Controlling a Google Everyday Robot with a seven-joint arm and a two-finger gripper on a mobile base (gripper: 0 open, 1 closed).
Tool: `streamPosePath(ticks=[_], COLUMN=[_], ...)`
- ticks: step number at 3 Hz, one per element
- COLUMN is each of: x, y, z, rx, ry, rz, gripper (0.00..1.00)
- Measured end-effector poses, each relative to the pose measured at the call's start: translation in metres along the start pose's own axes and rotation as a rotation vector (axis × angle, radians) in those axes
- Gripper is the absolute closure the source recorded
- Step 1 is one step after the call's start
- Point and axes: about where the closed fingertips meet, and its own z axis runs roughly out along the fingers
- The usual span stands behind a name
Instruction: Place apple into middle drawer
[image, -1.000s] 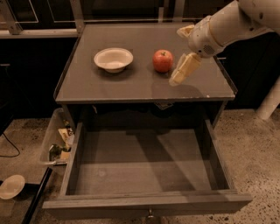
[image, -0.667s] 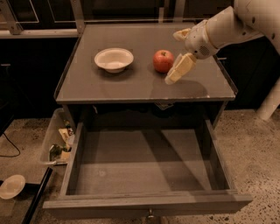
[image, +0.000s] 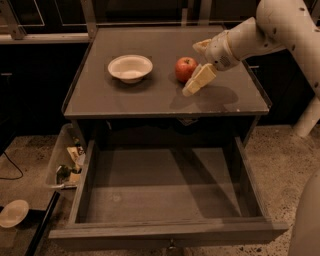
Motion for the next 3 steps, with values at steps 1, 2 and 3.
streamPosePath(ticks=[1,2,3], x=[0.004,0.004,0.008], y=[-0.013,-0.025,-0.036], z=[0.016,0.024,0.032], rx=[0.056,0.100,0.112], ry=[-0.025,-0.049,-0.080], rz=[-0.017,-0.029,-0.016], gripper=[0.00,0.00,0.00])
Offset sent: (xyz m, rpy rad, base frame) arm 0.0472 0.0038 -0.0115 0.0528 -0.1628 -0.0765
